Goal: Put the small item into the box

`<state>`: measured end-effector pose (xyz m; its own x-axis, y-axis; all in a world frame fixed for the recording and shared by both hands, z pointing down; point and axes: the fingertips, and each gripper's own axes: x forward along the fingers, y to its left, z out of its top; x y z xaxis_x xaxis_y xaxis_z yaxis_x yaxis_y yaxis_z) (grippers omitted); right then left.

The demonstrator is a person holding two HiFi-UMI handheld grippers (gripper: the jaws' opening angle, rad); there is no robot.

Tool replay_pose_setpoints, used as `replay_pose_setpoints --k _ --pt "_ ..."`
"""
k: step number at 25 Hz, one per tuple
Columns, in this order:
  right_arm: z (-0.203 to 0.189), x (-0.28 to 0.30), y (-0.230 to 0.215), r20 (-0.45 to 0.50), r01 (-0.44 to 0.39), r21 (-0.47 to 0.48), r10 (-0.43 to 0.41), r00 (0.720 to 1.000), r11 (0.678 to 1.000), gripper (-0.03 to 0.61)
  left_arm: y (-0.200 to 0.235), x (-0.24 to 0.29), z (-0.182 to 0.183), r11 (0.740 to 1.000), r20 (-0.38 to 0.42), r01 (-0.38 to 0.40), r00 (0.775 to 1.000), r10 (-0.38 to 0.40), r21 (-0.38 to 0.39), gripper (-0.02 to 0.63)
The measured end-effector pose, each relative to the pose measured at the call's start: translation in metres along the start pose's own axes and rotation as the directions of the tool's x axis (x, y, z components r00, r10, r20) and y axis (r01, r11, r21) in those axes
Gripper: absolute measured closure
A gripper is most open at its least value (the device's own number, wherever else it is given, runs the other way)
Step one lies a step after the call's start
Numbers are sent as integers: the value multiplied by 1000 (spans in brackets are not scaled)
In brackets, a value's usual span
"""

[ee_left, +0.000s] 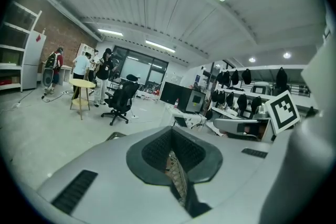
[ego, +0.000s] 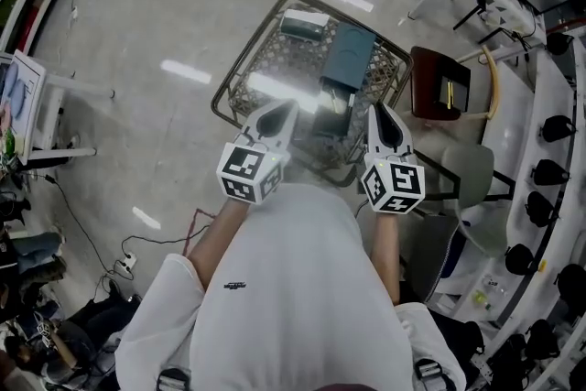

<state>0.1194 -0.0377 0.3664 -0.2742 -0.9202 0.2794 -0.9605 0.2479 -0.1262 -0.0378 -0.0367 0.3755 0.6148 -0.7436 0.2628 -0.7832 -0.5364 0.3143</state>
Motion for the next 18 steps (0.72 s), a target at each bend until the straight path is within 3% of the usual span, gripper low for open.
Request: replay_pose_setpoints --k 11,18 --pt "23 -29 7 80 2 -59 3 997 998 545 -11 -17 19 1000 54 7 999 -8 19 612" --pt "15 -30 11 63 -9 -63 13 998 998 549 -16 -23 23 1000 69 5 998 -6 17 612"
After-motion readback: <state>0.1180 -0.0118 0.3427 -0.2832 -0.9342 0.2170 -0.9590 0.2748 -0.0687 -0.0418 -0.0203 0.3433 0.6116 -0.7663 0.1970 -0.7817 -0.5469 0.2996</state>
